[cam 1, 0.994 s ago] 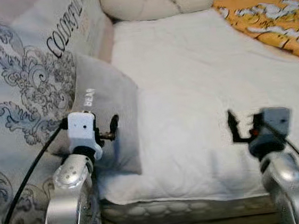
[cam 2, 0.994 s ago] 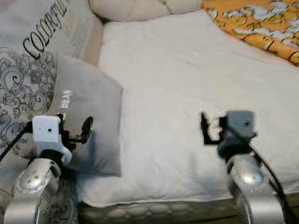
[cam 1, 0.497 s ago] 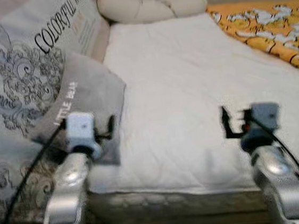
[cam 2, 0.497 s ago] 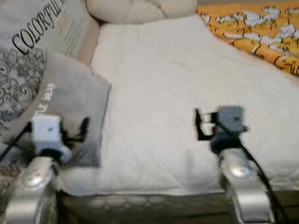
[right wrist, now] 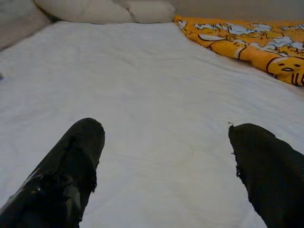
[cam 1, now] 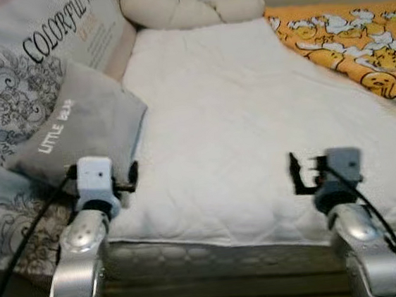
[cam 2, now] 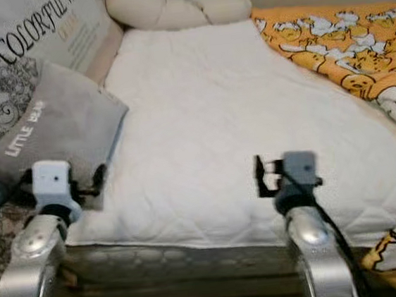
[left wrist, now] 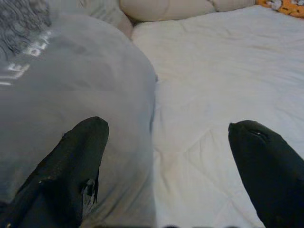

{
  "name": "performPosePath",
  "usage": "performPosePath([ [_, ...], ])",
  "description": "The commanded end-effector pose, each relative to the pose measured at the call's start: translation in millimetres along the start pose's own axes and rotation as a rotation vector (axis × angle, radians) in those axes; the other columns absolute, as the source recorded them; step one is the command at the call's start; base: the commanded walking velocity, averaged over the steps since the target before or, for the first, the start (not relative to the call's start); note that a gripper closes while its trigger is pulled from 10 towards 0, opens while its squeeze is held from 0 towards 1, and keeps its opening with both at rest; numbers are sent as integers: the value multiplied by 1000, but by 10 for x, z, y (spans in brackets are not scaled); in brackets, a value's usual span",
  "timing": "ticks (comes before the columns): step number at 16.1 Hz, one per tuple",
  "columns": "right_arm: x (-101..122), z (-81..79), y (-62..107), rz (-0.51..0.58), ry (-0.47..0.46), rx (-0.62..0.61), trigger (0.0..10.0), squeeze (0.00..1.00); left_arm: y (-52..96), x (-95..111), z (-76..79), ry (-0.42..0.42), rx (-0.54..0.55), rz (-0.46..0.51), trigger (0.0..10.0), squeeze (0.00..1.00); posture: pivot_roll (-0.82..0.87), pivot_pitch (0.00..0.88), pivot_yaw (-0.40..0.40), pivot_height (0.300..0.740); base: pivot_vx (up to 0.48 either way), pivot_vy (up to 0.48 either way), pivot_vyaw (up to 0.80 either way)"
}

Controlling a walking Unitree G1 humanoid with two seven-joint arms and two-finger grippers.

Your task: Clean up the room

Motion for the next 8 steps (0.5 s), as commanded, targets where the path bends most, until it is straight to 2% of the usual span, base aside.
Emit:
performPosePath([
  [1,58,84,-6,20,25,-22,10000,1000,-16,54,64,-2,-19,18,10000,1000,-74,0,25,740,0,-315,0],
  [2,76,89,-13,28,28,-22,10000,1000,-20,51,72,-2,-21,18,10000,1000,-77,0,24,740,0,-311,0],
  [8,127,136,-55,40,36,-50,10000,1000,-52,81,106,-6,-32,21,10000,1000,-84,0,28,740,0,-316,795],
])
Point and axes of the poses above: a point about 5 cm out from each wrist's last joint towards the gripper, its own y axis pointing back from the gripper into the wrist, its own x axis along the axis of the wrist's last joint, z = x × y, the point moved 4 cm from there along -y, pointing out of the wrist towards the gripper, and after that the axes turned 7 degrees about -y, right-handed, at the moved point
